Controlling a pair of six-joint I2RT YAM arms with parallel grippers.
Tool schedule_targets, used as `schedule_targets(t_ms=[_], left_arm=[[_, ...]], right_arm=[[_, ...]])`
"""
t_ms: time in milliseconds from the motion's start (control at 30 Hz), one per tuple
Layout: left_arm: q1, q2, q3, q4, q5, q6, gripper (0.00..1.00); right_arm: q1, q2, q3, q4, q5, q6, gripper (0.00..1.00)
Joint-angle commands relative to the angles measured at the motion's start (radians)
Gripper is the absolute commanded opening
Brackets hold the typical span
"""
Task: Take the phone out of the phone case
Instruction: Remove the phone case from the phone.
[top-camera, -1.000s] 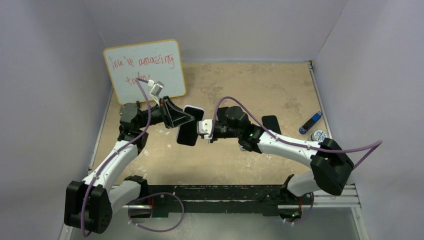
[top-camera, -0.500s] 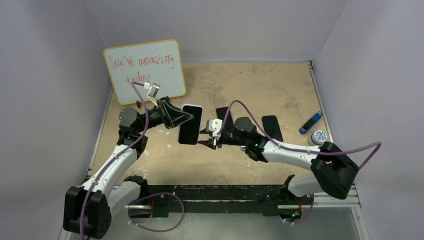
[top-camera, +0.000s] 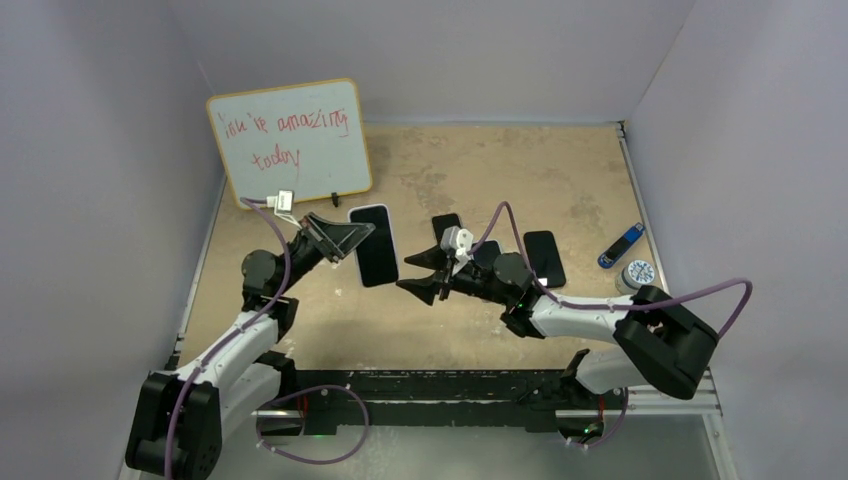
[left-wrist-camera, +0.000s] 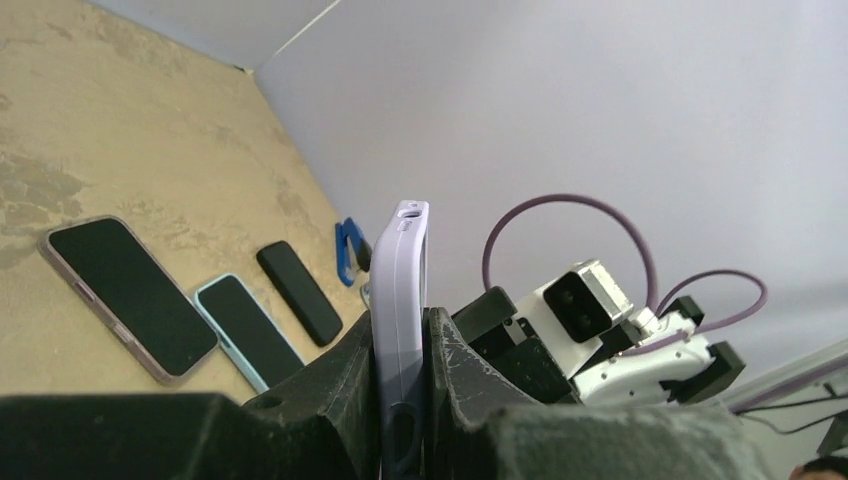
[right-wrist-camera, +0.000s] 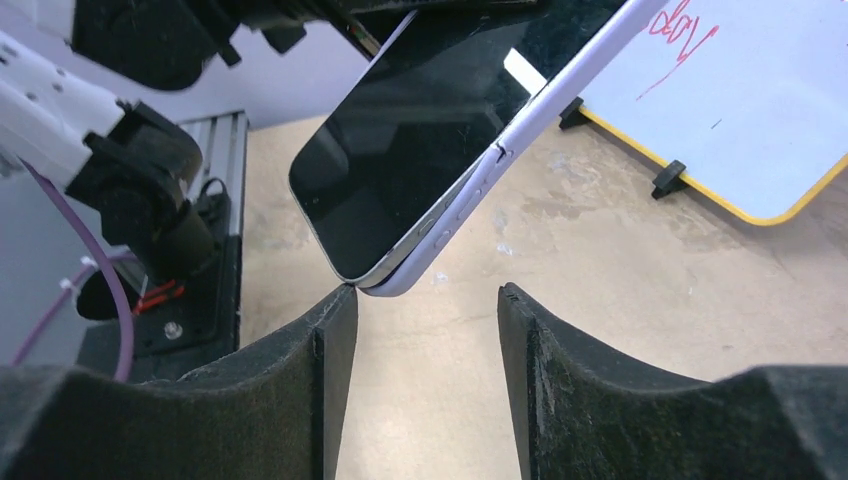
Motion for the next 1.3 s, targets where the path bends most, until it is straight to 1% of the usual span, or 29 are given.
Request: schedule_targets(t_ms=[0,133,233,300,367,500,767,900,1033,1267], left_arm=[[-0.002,-0.024,-0.027,0.199,-0.13,-0.105,0.0],[-0.004,-0.032,-0.041,0.215,-0.156,-0.121,0.0],[-0.008,-0.022,-0.044,0.257,-0.148,-0.144,0.0],[-0.009,-0.011,-0.047,0.282,-0.136,-0.163,0.0],[-0.009,0.0,-0.051,0.316,-0.12,-0.184,0.0],[-0.009,0.005,-0.068,0.354,-0.117,-0.21,0.0],[-0.009,-0.041,-0.071,0.268,-0.149,-0.168,0.0],[-0.009,-0.057,-0.07,0.242,-0.161,-0.161,0.0],[-0.009,-0.058,-0.07,0.243,-0.162,-0.163,0.0],[-0.009,-0.055,-0.07,0.261,-0.158,-0.17,0.0]], right_arm=[[-0.003,0.011,0.0,0.231,0.036,0.14,0.56],[-0.001,0.02,0.012,0.251,0.019,0.178,0.57],[-0.001,0.028,0.012,0.27,0.04,0.192,0.56],[-0.003,0.034,0.02,0.248,0.07,0.196,0.56],[-0.002,0.043,0.017,0.241,0.069,0.201,0.55],[-0.002,0.044,-0.018,0.296,0.089,0.221,0.54],[-0.002,-0.003,-0.043,0.298,0.097,0.211,0.53],[-0.002,-0.012,-0.058,0.301,0.149,0.211,0.52],[-0.002,-0.012,-0.062,0.284,0.192,0.215,0.51],[-0.003,0.012,-0.049,0.324,0.163,0.242,0.5]])
